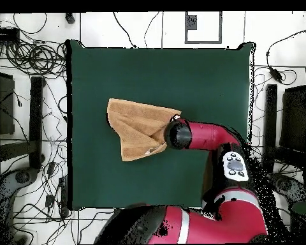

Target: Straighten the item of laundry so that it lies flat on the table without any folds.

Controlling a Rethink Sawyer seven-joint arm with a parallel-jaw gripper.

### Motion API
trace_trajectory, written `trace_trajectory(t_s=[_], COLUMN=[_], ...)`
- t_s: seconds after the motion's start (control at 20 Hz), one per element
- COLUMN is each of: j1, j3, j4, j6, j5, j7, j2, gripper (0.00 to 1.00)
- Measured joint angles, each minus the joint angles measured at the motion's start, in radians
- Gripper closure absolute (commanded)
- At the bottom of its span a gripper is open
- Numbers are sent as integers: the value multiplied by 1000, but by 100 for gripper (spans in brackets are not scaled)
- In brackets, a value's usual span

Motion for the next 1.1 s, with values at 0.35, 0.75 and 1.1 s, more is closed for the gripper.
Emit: trace_trajectory(t_s=[0.35, 0.75, 1.1], j1=[-129, -218, -147], j3=[111, 148, 126], j4=[7, 6, -16], j6=[4, 19, 20], j5=[-141, -250, -271], j7=[-24, -39, -40], j2=[-41, -54, -26], gripper=[0, 0, 0])
